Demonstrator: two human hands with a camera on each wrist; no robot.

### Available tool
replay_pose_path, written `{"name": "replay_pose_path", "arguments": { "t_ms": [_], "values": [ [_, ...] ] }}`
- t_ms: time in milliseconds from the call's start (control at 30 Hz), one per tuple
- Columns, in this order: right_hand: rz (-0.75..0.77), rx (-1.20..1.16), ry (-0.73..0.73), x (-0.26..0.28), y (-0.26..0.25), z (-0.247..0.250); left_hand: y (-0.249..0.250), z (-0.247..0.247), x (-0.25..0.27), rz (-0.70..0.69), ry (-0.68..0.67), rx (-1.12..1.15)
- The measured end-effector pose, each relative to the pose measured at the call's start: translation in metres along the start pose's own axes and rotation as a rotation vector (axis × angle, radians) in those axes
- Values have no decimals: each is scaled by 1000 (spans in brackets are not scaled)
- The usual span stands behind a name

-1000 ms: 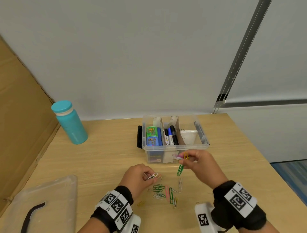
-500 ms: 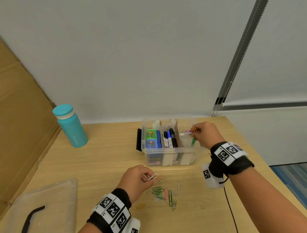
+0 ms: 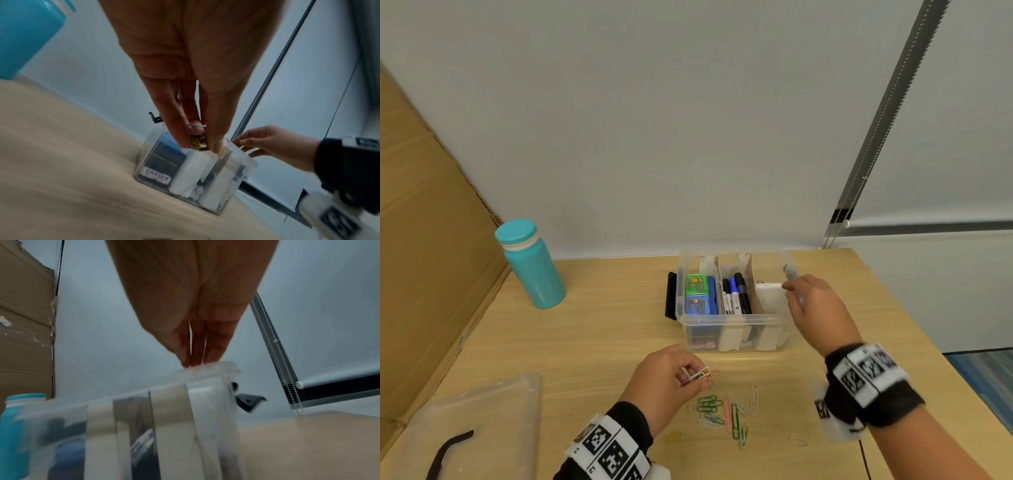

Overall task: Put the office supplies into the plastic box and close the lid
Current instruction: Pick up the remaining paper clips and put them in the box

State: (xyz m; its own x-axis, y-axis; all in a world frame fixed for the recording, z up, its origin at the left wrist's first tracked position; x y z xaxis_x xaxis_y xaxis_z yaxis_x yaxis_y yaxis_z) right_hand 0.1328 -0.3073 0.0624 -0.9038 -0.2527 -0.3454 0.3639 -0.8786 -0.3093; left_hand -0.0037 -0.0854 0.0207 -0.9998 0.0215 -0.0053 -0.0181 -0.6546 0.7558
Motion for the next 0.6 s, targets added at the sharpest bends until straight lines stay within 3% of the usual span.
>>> {"name": "replay_pose_path", "arguments": {
  "t_ms": [67, 233, 400, 500, 600],
  "values": [
    [11, 18, 100, 27, 7, 1, 14, 2, -5, -41, -2, -17],
    [33, -12, 71, 61, 20, -21, 69, 3, -37, -138, -15, -89],
    [51, -63, 112, 66, 25, -29, 126, -6, -102, -250, 37, -234],
    [51, -87, 140, 67, 25, -32, 138, -30, -143, -232, -44, -387],
    [50, -97, 161, 68, 24, -32, 136, -57, -172, -154, -213, -543]
  ]
}}
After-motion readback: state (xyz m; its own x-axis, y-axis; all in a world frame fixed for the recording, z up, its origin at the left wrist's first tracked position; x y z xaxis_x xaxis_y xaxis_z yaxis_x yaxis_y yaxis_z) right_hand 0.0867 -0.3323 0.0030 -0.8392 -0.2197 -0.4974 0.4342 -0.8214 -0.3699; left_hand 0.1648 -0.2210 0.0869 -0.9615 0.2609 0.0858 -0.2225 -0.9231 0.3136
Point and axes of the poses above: each hand's wrist, its own x-axis away from the middle knuckle, its own z-axis out of the back of the hand, y = z × x, the point moved 6 cm from there along -x, towards the middle knuckle, and after that the axes turned 3 degrees about x, right-handed, at the moved point
